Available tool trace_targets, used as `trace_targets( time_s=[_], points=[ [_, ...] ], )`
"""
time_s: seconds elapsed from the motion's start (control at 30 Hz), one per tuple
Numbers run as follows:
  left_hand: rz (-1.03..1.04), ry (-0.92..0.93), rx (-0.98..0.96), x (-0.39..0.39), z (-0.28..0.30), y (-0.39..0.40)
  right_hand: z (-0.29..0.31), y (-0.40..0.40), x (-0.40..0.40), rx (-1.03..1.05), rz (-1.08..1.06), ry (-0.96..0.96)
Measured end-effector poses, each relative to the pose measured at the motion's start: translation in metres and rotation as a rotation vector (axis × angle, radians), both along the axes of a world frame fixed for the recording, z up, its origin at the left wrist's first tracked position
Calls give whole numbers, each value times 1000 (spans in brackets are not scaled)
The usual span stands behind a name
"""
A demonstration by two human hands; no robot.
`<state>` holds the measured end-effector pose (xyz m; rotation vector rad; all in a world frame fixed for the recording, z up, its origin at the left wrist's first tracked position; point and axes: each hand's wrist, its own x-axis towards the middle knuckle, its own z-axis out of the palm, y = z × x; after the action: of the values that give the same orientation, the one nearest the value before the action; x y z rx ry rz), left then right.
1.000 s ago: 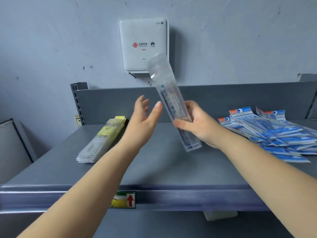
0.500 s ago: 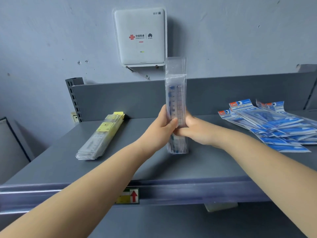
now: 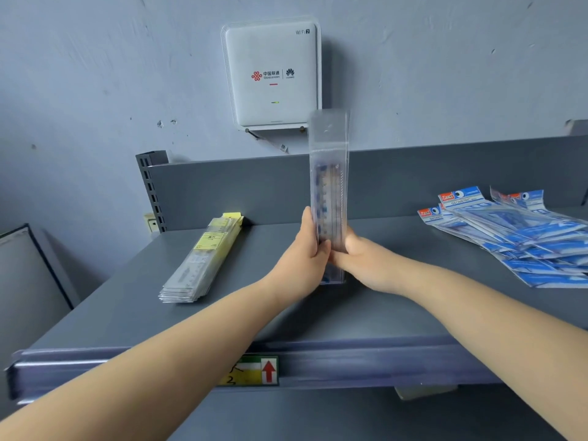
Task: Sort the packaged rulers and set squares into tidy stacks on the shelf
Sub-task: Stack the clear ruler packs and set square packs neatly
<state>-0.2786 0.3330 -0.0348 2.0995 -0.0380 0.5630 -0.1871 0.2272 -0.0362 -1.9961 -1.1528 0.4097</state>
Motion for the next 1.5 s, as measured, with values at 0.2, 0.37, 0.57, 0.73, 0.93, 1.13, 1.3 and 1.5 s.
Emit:
trace_targets(
  time_s=[0.2, 0.37, 0.57, 0.73, 0.93, 1.13, 1.3, 1.5],
  points=[
    [112, 46, -43, -3, 11, 5, 6, 1, -5, 37, -8, 9],
    [301, 164, -52, 2, 17, 9, 11, 7, -9, -4, -72, 79],
    [378, 425, 209, 3, 19, 11, 15, 13, -12, -307, -236, 1],
    [376, 444, 45, 2, 16, 13, 14, 9, -12, -254, -155, 99],
    [348, 329, -39, -2, 19, 19, 21, 4, -15, -189, -227, 164],
    [448, 42, 346, -18, 36, 17, 32, -12, -13, 64, -379, -202],
    [512, -48, 866, -14, 51, -12, 46, -48, -17, 67, -409, -727],
    [475, -17, 1039, 28, 51, -80, 50, -117, 5, -104, -448, -1015]
  ],
)
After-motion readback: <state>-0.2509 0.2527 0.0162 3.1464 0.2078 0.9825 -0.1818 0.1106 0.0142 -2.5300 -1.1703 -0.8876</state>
